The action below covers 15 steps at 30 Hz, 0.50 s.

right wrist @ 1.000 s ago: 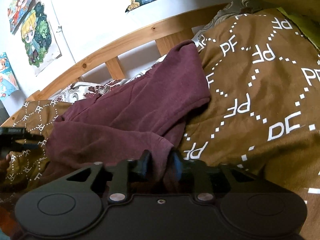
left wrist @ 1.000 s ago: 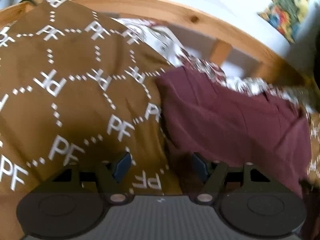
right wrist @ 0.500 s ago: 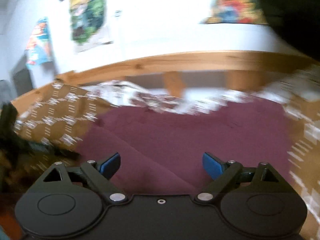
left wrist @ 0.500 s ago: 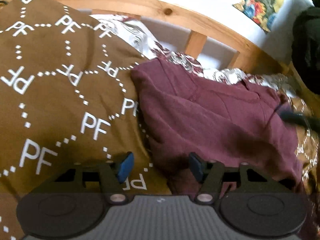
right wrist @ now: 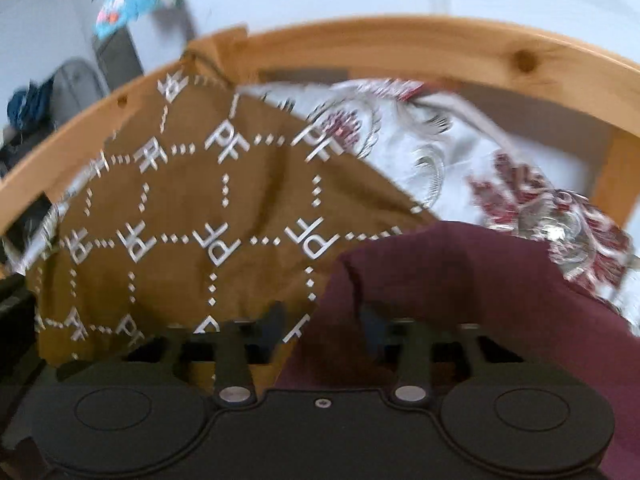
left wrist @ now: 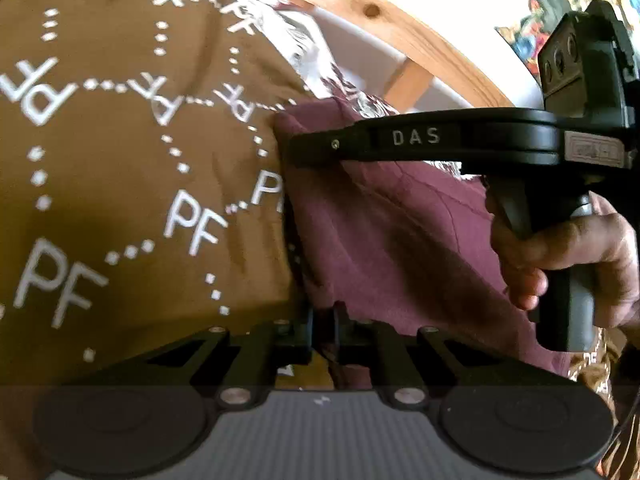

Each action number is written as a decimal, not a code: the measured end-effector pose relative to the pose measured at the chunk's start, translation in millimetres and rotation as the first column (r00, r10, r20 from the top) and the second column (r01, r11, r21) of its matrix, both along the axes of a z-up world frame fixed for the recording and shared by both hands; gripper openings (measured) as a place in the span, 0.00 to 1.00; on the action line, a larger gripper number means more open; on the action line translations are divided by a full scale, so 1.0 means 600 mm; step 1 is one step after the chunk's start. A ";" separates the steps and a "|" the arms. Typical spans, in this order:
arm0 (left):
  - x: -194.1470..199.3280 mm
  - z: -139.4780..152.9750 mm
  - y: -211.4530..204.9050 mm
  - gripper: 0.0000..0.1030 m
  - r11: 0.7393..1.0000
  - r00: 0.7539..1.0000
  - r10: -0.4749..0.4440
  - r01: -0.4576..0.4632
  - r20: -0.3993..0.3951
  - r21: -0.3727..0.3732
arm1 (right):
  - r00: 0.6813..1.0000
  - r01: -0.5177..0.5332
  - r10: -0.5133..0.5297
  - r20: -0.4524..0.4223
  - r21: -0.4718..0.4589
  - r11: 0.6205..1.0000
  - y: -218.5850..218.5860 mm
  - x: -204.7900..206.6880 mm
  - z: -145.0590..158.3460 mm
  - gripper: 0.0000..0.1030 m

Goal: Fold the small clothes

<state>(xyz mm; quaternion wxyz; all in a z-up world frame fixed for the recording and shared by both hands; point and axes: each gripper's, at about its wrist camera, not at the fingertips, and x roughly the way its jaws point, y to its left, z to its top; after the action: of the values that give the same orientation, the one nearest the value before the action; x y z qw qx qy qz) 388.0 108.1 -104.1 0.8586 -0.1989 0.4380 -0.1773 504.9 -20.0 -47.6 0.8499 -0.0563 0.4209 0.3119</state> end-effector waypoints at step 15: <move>-0.016 0.010 0.017 0.58 0.995 0.995 0.094 -0.094 -0.029 0.019 | 0.990 0.044 -0.047 0.130 0.025 0.999 -0.041 -0.032 0.036 0.58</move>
<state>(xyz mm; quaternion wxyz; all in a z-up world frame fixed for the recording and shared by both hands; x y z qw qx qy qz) 378.6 118.3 -98.3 0.8611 -0.2144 0.4424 -0.1300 485.6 -44.5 -26.0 0.8830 -0.0576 0.3623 0.2929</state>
